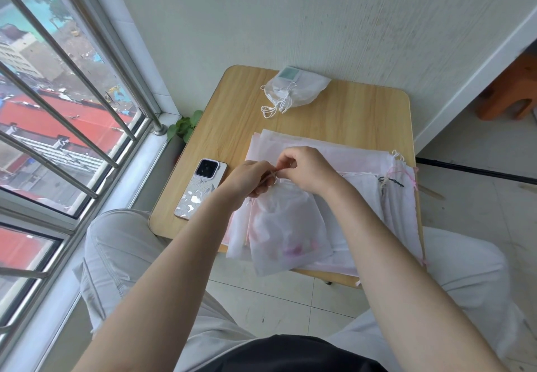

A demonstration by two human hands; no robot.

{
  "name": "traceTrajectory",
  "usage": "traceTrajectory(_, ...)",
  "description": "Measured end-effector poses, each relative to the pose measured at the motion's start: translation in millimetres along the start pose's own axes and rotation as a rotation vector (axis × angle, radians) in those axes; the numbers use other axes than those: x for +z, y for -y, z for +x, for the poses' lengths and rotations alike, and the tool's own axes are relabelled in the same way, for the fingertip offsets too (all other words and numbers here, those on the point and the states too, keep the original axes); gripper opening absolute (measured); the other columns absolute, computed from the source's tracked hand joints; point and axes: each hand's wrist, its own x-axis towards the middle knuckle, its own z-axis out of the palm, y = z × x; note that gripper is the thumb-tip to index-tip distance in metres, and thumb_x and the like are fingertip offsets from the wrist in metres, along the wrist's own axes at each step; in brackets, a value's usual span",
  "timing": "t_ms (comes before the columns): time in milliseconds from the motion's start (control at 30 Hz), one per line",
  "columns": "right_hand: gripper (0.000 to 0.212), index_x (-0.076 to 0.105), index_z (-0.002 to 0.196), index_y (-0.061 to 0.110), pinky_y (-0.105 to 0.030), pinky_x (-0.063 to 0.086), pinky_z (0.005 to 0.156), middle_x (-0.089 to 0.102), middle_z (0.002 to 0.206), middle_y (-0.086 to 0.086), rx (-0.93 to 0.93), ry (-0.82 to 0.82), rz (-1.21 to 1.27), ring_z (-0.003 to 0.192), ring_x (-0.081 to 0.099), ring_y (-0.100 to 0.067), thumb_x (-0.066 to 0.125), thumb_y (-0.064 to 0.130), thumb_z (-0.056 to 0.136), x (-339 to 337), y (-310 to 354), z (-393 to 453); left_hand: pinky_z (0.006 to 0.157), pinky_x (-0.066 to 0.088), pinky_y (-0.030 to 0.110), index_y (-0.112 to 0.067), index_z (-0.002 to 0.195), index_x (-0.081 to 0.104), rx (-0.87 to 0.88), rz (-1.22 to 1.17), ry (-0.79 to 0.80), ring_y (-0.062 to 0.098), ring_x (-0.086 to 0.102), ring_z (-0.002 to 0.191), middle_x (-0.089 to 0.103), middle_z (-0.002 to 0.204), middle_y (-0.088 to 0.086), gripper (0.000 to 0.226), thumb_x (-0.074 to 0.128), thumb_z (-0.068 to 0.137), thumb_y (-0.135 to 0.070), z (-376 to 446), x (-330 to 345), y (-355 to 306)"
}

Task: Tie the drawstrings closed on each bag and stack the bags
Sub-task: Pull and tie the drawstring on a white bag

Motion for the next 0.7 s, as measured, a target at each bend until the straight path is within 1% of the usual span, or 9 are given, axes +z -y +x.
traceTrajectory(100,0.007,0.066,0.083,0.015,-0.025,0.049,0.077,0.065,0.084,0.005,0.039,0.014,-0.005,0.079,0.06,-0.012,0.072,0.012,0.084,-6,-6,1,0.043,0.023,0.02,-0.009,0.086,0.065,0.053,0.008,-0.013,0.011,0.035,0.047,0.055,0.064,0.0,0.017,0.049,0.093,-0.011,1,-3,2)
traceTrajectory(167,0.008,0.064,0.083,0.018,-0.027,0.05,0.081,0.064,0.085,0.006,0.073,0.054,0.007,0.083,0.061,-0.013,0.07,0.013,0.085,-8,-10,1,0.043,0.025,0.017,-0.014,0.09,0.061,0.074,0.008,-0.055,0.01,0.036,0.048,0.057,0.065,-0.001,0.016,0.048,0.096,-0.008,1,-3,3)
traceTrajectory(267,0.016,0.058,0.088,0.019,-0.033,0.054,0.089,0.069,0.094,0.001,0.081,0.081,0.15,0.094,0.067,-0.016,0.073,0.018,0.082,-7,-8,-1,0.044,0.031,0.013,-0.011,0.1,0.052,0.142,0.064,-0.071,0.004,0.044,0.047,0.057,0.068,0.0,0.003,0.05,0.099,-0.012,1,1,1)
traceTrajectory(300,0.021,0.055,0.091,0.018,-0.032,0.054,0.089,0.071,0.096,0.001,0.08,0.085,0.213,0.096,0.069,-0.016,0.074,0.016,0.082,-6,-5,-2,0.046,0.032,0.012,-0.011,0.102,0.05,0.169,0.088,-0.075,0.001,0.044,0.046,0.059,0.068,0.0,0.006,0.053,0.099,-0.016,1,3,1)
traceTrajectory(367,0.024,0.051,0.095,0.014,-0.033,0.053,0.09,0.074,0.093,0.0,0.081,0.075,0.264,0.094,0.071,-0.015,0.072,0.01,0.084,-4,-1,-4,0.052,0.033,0.017,-0.012,0.103,0.048,0.208,0.129,-0.083,0.001,0.043,0.047,0.062,0.065,-0.002,0.018,0.059,0.097,-0.024,2,5,1)
traceTrajectory(467,0.021,0.05,0.093,0.009,-0.043,0.054,0.092,0.076,0.086,-0.005,0.077,0.046,0.271,0.091,0.072,-0.021,0.07,0.007,0.084,-4,0,-4,0.057,0.033,0.023,-0.012,0.102,0.046,0.235,0.138,-0.089,0.001,0.044,0.048,0.065,0.066,-0.001,0.017,0.059,0.097,-0.021,2,4,1)
traceTrajectory(533,0.019,0.053,0.092,0.009,-0.045,0.054,0.091,0.076,0.082,-0.003,0.076,0.063,0.247,0.088,0.072,-0.021,0.07,0.007,0.083,-5,0,-4,0.056,0.034,0.021,-0.012,0.1,0.046,0.246,0.135,-0.087,-0.001,0.047,0.047,0.066,0.066,0.0,0.013,0.058,0.098,-0.017,1,4,0)
traceTrajectory(600,0.017,0.055,0.091,0.008,-0.04,0.055,0.089,0.076,0.079,-0.002,0.078,0.071,0.217,0.085,0.073,-0.018,0.07,0.005,0.083,-6,0,-4,0.055,0.035,0.019,-0.012,0.097,0.045,0.256,0.126,-0.09,-0.002,0.049,0.047,0.065,0.066,0.001,0.013,0.058,0.098,-0.014,0,6,-1)
traceTrajectory(700,0.015,0.058,0.084,0.009,-0.032,0.055,0.074,0.076,0.076,-0.002,0.073,0.06,0.195,0.074,0.071,-0.014,0.071,0.002,0.081,-8,0,-4,0.053,0.036,0.016,-0.011,0.095,0.045,0.241,0.119,-0.121,-0.001,0.05,0.047,0.067,0.066,0.003,0.017,0.061,0.096,-0.017,1,8,-1)
